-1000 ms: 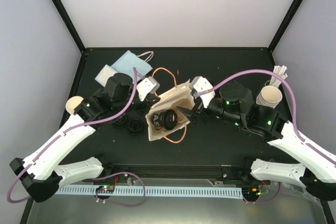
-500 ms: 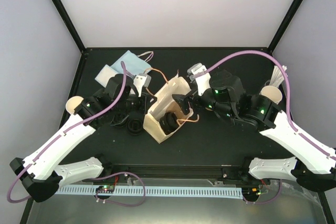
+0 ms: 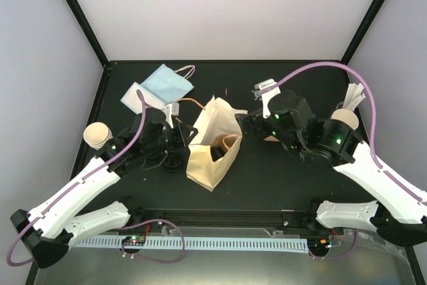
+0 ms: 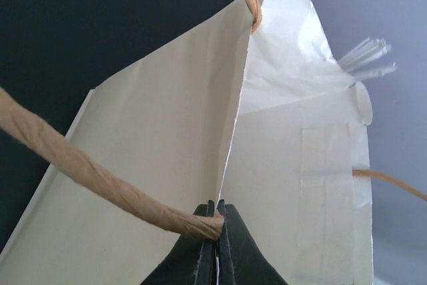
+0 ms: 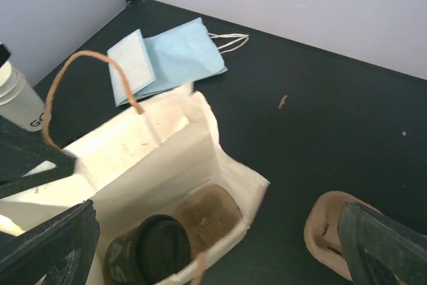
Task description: Pack the takeout coffee
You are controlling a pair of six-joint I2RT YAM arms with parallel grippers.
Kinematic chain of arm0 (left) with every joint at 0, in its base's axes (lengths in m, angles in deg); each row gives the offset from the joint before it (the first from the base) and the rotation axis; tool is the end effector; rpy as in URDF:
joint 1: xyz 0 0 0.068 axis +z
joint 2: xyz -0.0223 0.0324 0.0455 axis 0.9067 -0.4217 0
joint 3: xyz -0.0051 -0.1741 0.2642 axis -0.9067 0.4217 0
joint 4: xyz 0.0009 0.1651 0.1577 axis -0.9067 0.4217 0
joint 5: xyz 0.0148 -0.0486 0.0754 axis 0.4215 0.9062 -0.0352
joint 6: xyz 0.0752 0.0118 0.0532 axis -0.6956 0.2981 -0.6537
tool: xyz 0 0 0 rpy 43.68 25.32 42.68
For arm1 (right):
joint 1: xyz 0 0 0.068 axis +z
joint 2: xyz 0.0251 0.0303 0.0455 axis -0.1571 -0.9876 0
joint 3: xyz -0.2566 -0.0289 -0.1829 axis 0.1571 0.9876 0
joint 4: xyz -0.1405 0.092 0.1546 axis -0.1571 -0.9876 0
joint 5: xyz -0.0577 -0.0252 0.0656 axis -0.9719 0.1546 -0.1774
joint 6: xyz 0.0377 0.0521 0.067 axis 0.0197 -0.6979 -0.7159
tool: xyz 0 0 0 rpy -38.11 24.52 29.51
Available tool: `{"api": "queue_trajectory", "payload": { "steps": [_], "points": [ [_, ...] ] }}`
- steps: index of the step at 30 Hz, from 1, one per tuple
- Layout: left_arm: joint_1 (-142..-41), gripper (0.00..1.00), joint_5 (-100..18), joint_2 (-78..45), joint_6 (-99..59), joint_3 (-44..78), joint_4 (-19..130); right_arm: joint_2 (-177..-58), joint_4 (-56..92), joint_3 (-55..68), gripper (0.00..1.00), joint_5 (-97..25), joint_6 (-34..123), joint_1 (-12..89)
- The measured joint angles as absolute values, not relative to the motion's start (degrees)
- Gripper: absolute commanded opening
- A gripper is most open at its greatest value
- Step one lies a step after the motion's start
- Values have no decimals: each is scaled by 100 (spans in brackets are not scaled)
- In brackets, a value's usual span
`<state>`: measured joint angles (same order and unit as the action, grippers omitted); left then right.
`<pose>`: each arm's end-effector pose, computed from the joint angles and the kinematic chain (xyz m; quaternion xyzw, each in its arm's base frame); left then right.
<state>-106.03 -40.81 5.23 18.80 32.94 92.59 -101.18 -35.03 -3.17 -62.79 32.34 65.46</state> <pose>0.1243 -0.1240 0.3480 -0.0380 0.8735 -0.3891 0.2900 0.1293 0.1443 0.4405 -0.2021 0.8454 0.1706 0.4641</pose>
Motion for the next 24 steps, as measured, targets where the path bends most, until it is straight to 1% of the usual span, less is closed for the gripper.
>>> {"api": "queue_trajectory", "payload": {
  "steps": [4,12,17,21,24],
  "points": [
    [-10611,2,-4324,777,2417,3582,9032,-10004,-3599,-317,100,-6533,3119,6524],
    [-10760,2,-4979,971,2972,3727,8931,-9915,-3805,-317,100,-6679,2979,6520],
    [-10898,1,-5259,1126,3322,4039,8636,-10109,-4277,-639,99,-6342,2749,6518],
    [-11042,2,-5495,1139,3499,4114,8487,-10444,-4646,-1255,95,-6034,2340,6518],
    [-11108,2,-5611,1144,3556,4138,8389,-10485,-4832,-1318,92,-5811,2021,6520]
  ]
}}
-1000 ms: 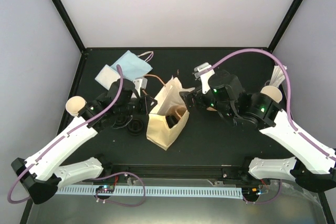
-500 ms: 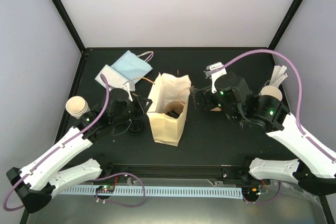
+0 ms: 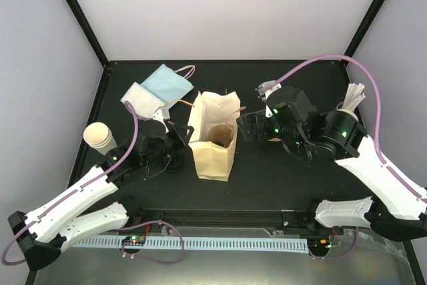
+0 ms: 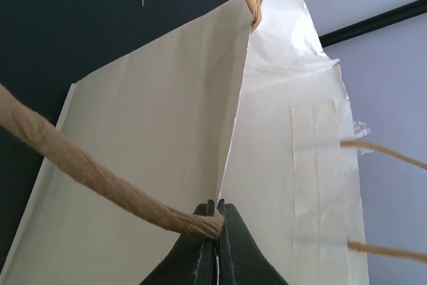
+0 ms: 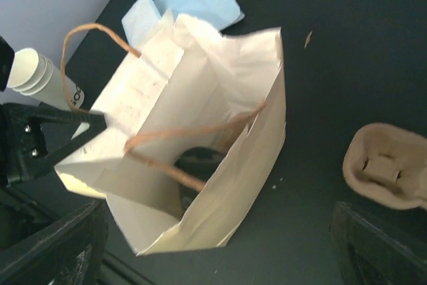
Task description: Pack the takeout coffee
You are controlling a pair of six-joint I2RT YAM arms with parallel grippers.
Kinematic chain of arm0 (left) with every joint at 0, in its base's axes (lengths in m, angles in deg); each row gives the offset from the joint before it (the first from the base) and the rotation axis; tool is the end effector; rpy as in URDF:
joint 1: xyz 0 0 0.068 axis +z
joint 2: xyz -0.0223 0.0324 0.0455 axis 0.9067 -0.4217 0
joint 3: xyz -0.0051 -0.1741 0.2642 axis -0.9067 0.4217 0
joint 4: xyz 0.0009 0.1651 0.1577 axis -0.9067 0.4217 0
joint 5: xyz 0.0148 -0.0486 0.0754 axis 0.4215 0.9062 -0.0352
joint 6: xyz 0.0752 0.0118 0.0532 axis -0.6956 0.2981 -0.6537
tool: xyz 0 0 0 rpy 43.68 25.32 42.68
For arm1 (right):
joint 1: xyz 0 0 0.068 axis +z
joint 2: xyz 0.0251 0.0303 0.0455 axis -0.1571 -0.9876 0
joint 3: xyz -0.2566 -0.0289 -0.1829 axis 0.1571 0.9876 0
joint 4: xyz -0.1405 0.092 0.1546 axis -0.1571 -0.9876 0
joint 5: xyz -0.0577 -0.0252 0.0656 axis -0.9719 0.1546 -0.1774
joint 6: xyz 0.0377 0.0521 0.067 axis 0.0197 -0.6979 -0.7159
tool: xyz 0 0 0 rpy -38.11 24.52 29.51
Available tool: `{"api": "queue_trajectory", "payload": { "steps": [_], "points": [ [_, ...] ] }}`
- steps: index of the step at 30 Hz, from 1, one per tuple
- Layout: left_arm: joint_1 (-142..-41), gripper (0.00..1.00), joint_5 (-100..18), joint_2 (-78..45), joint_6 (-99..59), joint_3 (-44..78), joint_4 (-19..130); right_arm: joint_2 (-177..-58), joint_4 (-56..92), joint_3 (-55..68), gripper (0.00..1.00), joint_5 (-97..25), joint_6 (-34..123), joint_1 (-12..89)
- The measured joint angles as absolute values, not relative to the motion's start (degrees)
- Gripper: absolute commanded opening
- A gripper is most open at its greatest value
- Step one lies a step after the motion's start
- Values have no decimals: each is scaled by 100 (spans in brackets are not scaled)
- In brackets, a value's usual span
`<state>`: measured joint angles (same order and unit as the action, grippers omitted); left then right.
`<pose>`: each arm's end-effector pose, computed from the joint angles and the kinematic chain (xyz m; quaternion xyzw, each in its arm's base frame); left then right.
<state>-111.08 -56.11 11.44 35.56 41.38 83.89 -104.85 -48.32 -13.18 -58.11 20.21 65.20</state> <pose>0.1189 -0.1087 0.3340 -0.1879 0.8253 -0.4145 0.3343 0.1209 0.1418 0.4506 -0.1424 0.8882 0.2058 0.3853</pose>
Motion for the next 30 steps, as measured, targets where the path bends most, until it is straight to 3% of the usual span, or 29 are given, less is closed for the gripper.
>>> {"api": "queue_trajectory", "payload": {
  "steps": [13,23,27,30],
  "points": [
    [-11197,2,-5841,1105,3630,4190,8251,-10708,-4705,-606,89,-5180,1333,6520],
    [-11252,2,-5954,1102,3661,4262,8162,-11314,-4397,-497,86,-5420,1165,6590],
    [-11272,4,-5965,1067,3670,4262,8146,-11523,-4349,-497,71,-5691,1141,6662],
    [-11278,20,-5967,1067,3674,4262,8138,-11679,-4369,-497,57,-6113,1038,6679]
  ]
}}
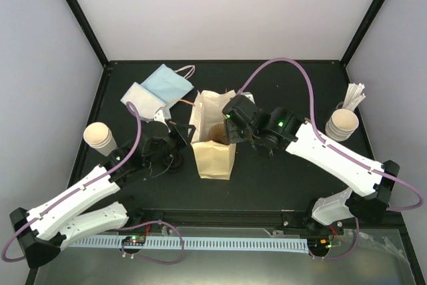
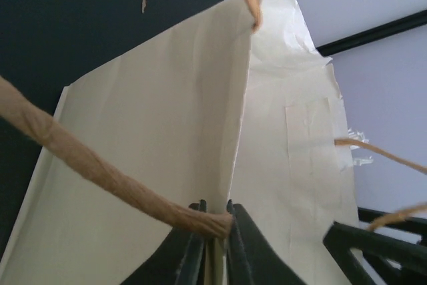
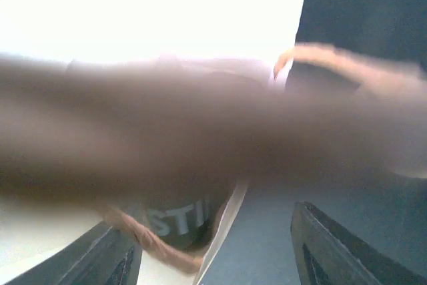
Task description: Pack the takeout coffee
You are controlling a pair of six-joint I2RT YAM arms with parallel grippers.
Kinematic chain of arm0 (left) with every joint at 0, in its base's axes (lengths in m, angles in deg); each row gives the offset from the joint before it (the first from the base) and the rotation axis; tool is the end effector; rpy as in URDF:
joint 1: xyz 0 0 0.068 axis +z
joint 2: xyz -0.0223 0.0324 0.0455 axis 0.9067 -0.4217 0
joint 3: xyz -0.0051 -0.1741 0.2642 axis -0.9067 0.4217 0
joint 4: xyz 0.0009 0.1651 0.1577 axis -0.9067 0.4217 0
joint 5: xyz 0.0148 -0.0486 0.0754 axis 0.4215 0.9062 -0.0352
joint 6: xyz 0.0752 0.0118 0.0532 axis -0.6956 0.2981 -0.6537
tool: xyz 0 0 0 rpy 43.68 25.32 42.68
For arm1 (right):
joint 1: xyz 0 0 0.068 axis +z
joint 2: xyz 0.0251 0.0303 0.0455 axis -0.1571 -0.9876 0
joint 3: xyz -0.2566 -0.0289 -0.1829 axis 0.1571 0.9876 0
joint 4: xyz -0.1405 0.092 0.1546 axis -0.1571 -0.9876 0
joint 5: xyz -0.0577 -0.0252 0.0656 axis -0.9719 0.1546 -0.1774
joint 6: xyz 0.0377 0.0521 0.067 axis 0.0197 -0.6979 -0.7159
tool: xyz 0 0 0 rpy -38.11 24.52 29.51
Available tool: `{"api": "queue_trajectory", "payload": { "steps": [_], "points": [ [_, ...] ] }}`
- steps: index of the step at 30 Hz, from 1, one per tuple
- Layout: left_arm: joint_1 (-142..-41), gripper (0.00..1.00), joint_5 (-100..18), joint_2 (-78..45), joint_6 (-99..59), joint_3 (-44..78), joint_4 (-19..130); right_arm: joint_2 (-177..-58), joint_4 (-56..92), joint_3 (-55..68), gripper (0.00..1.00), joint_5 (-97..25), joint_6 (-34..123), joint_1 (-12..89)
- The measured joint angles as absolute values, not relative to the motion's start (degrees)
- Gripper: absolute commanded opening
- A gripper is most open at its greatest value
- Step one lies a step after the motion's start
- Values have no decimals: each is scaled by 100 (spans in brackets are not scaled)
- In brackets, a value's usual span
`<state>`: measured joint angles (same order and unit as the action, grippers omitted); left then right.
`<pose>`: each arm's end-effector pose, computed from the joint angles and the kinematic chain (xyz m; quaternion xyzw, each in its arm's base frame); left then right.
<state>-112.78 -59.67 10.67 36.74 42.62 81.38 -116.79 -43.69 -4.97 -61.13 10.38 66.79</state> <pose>0.1228 -0.1124 0.3310 -0.1999 0.8189 -0.4111 0.3471 0.1588 0.2036 0.3767 -0.0932 0.9395 0.1271 0.3042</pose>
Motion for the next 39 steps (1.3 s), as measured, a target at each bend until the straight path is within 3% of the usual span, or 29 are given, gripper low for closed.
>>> {"api": "queue_trajectory", "payload": {
  "steps": [3,7,10,21,32,39],
  "points": [
    [-11282,36,-5996,1070,3609,4262,8063,-11716,-4343,-451,35,-6548,1088,6677],
    [-11300,65,-6042,1083,3412,4245,8087,-11725,-4340,-431,2,-6924,1221,6677],
    [-11304,77,-6118,1172,3222,4131,8293,-11727,-4277,-429,1,-6994,1442,6625],
    [-11304,91,-6505,2318,1375,2597,9606,-11537,-3547,-151,1,-5744,3079,6083],
    [-11009,95,-6798,1242,-896,-48,11377,-11305,-2996,172,1,-3678,5300,5941],
    [-10332,95,-5646,455,-1878,-706,11713,-11307,-3278,-35,1,-3088,6460,5936]
  ]
}}
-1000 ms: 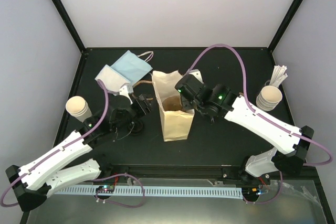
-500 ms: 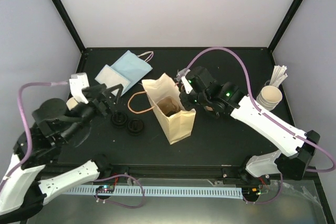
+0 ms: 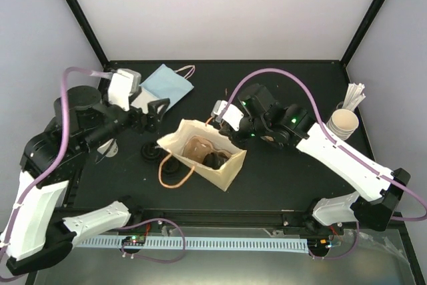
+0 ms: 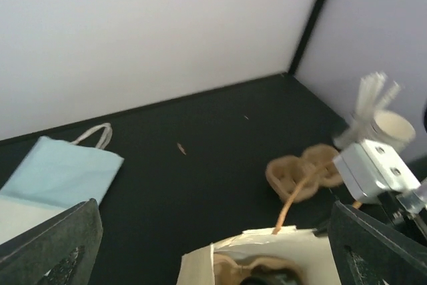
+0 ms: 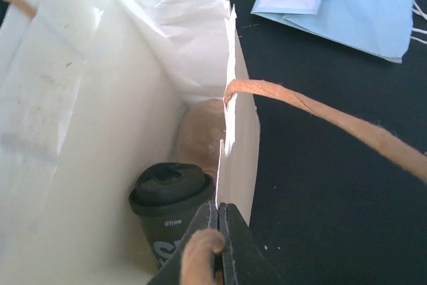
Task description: Pack the takeout coffee
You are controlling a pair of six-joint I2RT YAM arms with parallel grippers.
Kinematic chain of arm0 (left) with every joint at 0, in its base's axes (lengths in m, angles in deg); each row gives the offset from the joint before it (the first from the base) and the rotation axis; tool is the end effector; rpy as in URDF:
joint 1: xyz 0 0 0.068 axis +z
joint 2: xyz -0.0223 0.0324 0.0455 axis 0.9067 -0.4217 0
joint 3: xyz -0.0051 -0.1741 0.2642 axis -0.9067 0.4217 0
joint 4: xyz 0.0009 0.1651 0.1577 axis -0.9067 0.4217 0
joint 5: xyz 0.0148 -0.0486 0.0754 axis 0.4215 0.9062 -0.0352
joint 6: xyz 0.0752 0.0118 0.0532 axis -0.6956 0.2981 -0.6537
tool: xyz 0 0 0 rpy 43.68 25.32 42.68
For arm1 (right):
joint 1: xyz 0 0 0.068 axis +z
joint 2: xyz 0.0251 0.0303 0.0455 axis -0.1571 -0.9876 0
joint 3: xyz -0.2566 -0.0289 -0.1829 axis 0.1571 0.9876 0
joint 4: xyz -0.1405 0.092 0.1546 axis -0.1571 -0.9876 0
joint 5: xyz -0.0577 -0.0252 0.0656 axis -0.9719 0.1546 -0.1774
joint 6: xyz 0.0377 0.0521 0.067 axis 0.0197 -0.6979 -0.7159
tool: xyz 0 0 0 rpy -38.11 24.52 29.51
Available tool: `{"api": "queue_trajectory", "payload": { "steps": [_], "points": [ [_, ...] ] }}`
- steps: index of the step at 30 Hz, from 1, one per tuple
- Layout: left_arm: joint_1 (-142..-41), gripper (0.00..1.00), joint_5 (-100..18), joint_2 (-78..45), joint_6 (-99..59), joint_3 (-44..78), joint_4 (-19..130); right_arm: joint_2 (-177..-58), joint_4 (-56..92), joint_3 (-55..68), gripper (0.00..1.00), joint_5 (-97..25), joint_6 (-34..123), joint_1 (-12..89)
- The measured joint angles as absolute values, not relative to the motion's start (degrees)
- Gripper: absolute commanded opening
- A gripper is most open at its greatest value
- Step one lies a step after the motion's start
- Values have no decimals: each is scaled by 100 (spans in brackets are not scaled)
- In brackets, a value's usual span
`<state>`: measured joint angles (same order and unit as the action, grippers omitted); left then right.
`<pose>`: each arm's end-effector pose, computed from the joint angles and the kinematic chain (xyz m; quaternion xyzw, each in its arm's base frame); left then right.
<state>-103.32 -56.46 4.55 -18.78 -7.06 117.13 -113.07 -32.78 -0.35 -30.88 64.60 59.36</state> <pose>0.0885 -0.0563 0.5015 0.1395 0.7937 -0.2086 0.5541 0.1526 0.2120 0.3852 -0.5203 0.7590 0.2149 0.3270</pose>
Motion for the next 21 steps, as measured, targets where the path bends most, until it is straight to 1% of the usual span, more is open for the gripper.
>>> {"api": "queue_trajectory", "payload": {
  "steps": [2,7,12,15,21],
  "points": [
    [-10251,95,-5095,392,-2199,-627,11654,-11307,-3392,-68,1,-2970,6874,5934],
    [-10218,95,-3500,510,-3161,295,11246,-11307,-3713,-101,1,-2638,7886,5923],
    [-10218,94,-2505,486,-3755,990,10929,-11355,-3967,-313,1,-2522,8570,5919],
    [-10218,95,-2254,399,-3926,1226,10743,-11436,-4087,-473,1,-2520,8884,5919],
    [-10218,95,-2212,202,-4030,1279,10492,-11475,-4152,-505,1,-2660,9332,5919]
  ]
}}
